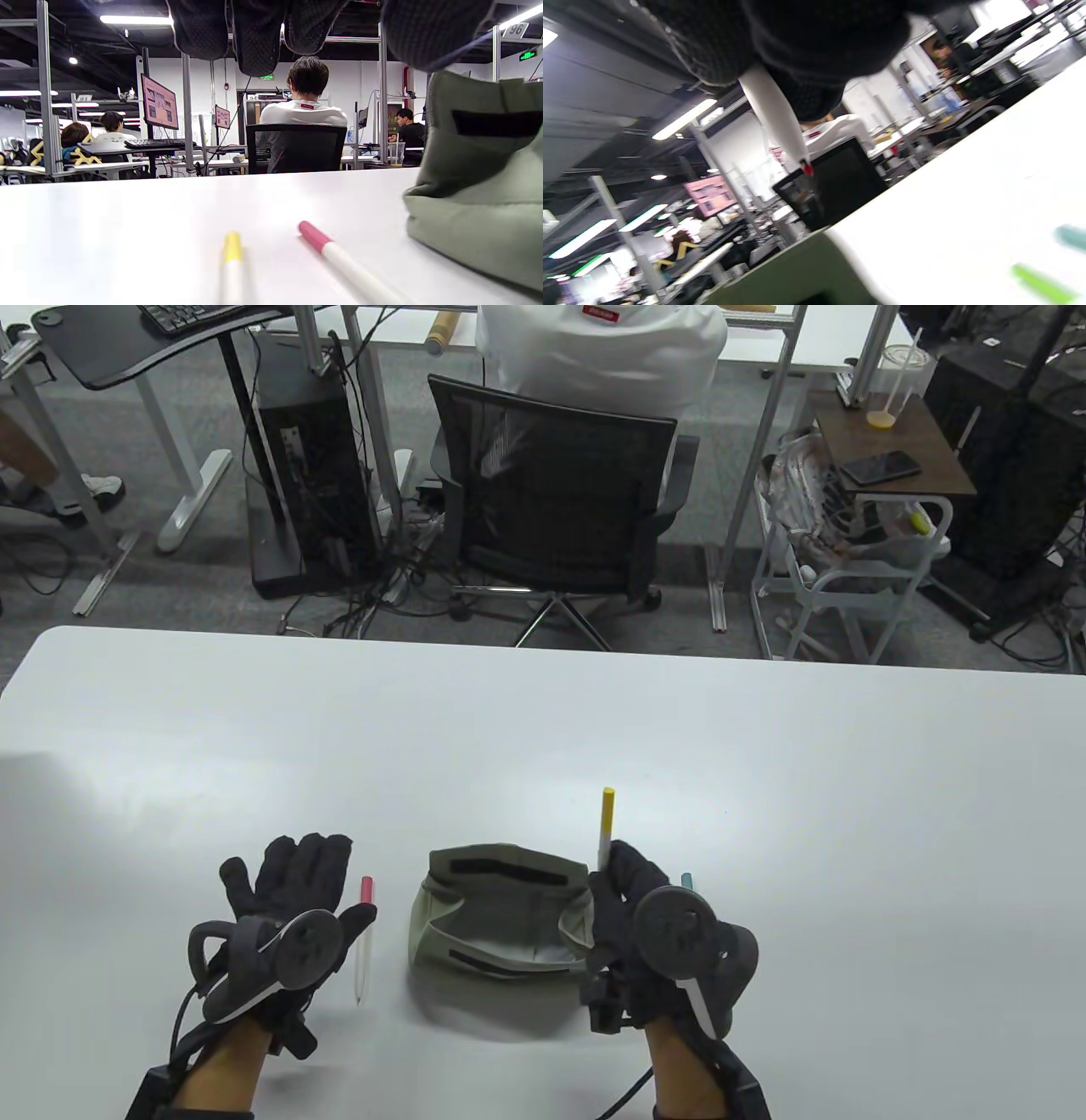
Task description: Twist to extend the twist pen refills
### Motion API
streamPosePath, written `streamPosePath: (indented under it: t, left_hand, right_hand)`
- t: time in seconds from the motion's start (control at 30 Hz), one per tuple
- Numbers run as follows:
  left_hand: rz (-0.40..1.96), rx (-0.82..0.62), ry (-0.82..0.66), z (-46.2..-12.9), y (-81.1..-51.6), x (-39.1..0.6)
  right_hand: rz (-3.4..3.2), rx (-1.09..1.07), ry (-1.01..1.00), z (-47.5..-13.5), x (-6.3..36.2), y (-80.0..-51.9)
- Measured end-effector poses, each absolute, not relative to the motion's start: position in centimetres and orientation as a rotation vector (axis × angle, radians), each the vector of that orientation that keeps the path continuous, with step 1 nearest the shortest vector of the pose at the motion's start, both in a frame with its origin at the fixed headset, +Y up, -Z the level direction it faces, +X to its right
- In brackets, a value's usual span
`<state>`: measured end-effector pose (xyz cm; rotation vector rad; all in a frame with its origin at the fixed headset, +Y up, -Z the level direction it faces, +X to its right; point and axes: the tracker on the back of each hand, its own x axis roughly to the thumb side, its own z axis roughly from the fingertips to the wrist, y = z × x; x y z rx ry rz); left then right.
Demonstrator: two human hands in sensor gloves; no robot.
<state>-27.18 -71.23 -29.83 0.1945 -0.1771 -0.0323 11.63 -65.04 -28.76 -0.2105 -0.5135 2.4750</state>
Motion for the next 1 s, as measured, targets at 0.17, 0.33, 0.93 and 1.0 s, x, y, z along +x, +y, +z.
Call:
streamPosePath:
  t: [0.17, 0.33, 0.93, 1.0]
  left_hand:
    - [0.036, 0.155, -0.156, -30.0, -71.6, -27.6]
    - [0.049, 0.134, -0.137, -30.0, -71.9, -27.8]
    - [0.064, 0.112, -0.137, -30.0, -72.1, -28.0]
    - [0.064, 0.109, -0.139, -30.0, -72.1, -28.0]
  right_hand:
    - [2.641, -0.483, -0.365, -30.2, 16.8, -67.7]
    - [2.823, -0.750, -0.019, -31.7, 19.4, -71.5]
    - [2.961, -0.914, 0.156, -32.8, 19.7, -76.1]
    - [2.953, -0.915, 0.158, -32.7, 19.7, -76.1]
